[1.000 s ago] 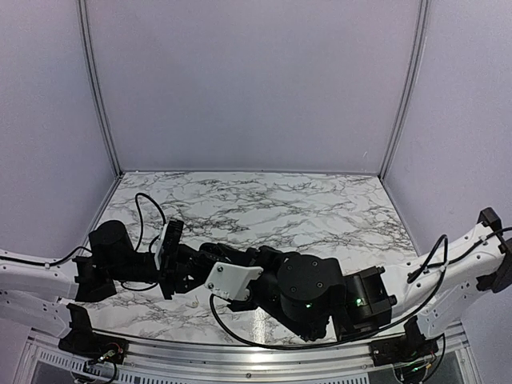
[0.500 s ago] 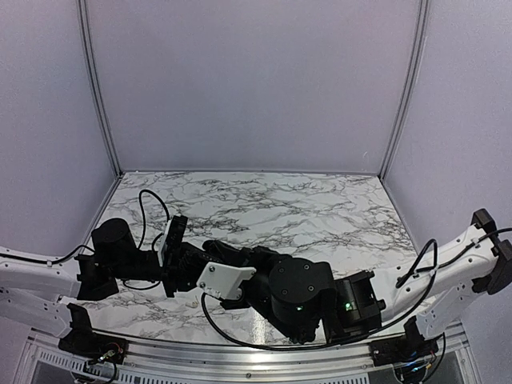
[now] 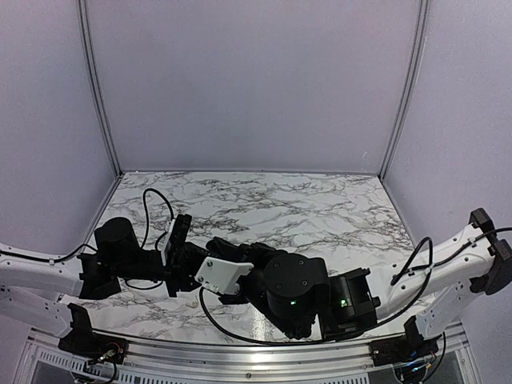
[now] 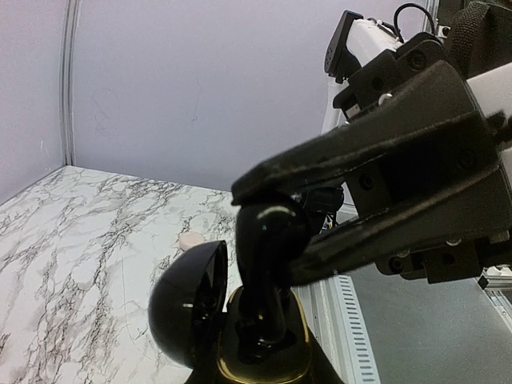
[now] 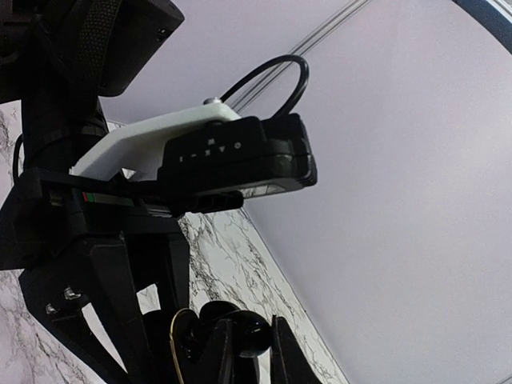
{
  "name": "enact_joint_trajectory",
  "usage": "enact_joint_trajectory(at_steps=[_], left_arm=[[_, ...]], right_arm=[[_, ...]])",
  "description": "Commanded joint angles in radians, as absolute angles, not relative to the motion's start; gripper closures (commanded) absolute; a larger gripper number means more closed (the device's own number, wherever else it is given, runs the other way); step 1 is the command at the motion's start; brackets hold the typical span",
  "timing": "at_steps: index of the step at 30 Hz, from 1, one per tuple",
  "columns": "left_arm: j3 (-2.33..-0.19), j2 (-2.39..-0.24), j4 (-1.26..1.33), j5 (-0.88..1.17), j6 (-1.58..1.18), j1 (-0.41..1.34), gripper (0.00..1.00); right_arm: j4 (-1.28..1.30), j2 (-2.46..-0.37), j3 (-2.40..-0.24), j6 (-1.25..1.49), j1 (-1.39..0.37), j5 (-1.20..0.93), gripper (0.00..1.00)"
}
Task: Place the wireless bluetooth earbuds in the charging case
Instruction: Insert the left earbud into the left side groove of the charging case.
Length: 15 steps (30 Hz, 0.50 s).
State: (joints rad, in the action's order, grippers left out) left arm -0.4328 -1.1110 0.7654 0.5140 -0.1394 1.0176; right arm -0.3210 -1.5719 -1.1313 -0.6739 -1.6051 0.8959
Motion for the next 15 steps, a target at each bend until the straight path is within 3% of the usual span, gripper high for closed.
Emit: enact_joint_trajectory(at_steps=[1,15], left_arm=[[-0.473,-1.125,0.802,0.510,-0.154,1.022,1.00],[-0.488,-1.151,0.829,0.508,-0.191,1.022,1.00]], right_arm=[[-0.329,-1.599,-1.178,-0.676,-1.596,0.903,0.92],[-0.384,-1.610,-1.148,-0.705,-1.594,0.940,0.92]])
